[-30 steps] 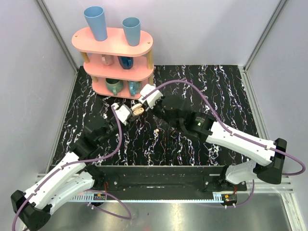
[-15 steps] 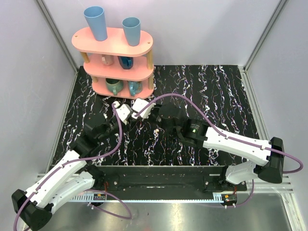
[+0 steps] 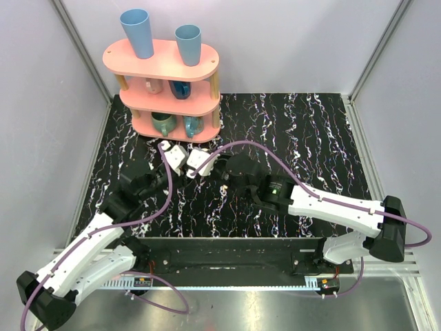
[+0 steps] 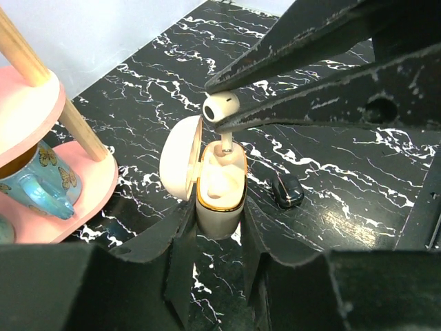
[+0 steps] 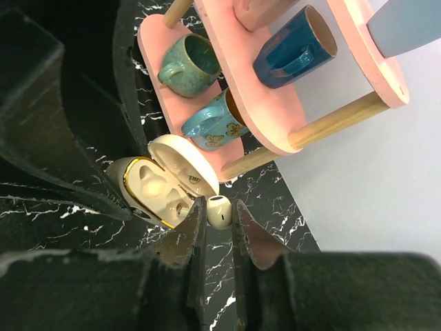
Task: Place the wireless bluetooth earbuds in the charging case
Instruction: Place the right earbud in the right side groove of the charging case.
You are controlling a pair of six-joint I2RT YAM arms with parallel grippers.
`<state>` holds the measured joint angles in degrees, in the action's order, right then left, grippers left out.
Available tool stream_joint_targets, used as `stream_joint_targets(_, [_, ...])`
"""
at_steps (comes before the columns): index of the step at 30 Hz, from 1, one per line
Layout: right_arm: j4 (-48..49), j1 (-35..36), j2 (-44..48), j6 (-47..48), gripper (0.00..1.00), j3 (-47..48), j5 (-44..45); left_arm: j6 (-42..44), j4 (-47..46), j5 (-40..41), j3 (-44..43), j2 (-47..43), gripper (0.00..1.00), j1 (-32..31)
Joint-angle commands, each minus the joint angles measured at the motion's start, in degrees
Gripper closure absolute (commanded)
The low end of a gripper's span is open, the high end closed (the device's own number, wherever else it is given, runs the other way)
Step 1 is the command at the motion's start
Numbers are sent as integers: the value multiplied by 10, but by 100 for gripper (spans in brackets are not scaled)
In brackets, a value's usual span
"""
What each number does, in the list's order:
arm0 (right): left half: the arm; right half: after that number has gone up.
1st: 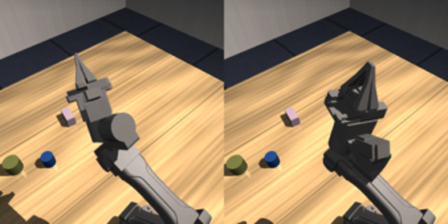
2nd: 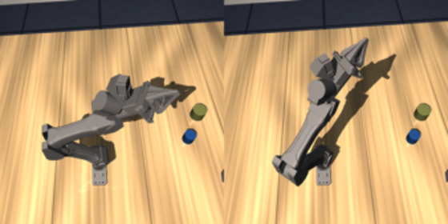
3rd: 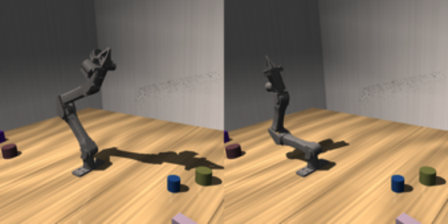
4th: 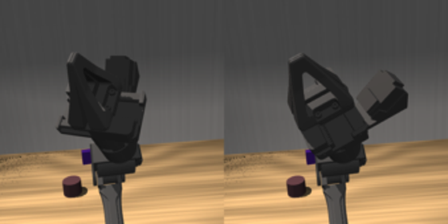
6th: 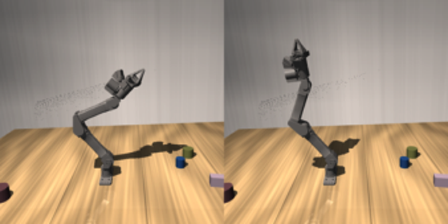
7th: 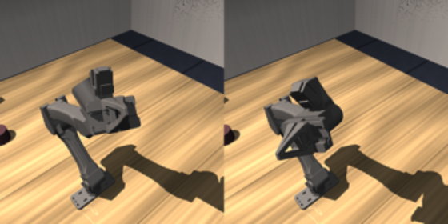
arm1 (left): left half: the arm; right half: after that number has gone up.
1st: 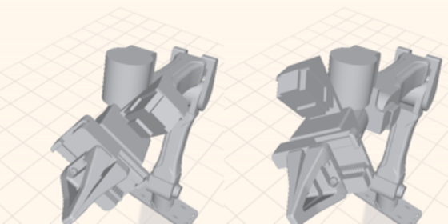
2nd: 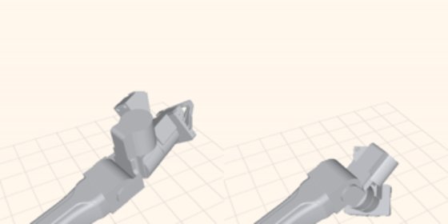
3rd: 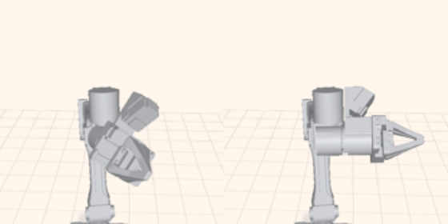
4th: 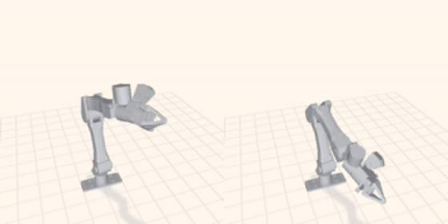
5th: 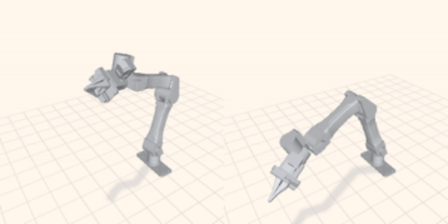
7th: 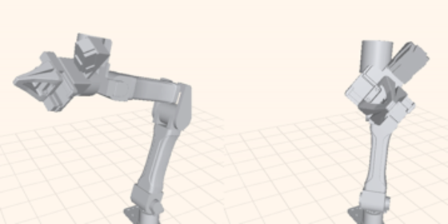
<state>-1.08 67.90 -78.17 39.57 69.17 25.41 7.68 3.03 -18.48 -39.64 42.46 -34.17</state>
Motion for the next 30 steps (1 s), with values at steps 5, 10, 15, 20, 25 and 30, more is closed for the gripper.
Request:
stream_joint_targets(5, [51, 10, 6, 38, 100, -22, -2, -14, -15, -29, -25, 4, 100, 6])
stream_joint_targets(10, [62, 14, -1, 55, 100, -26, -4, -15, -20, -33, -26, 4, 100, 7])
stream_joint_targets(15, [63, 15, 1, 62, 100, -34, -18, -15, -21, -25, -23, 3, 100, 8])
stream_joint_targets(20, [61, 21, 8, 66, 100, -37, -35, -21, -26, -16, -21, 3, 100, 10])
stream_joint_targets(25, [55, 25, 9, 67, 100, -41, -43, -28, -28, -9, -21, 5, 100, 12])
stream_joint_targets(30, [73, 27, 4, 81, 100, -49, -15, -29, -28, -10, -20, 2, 100, 12])
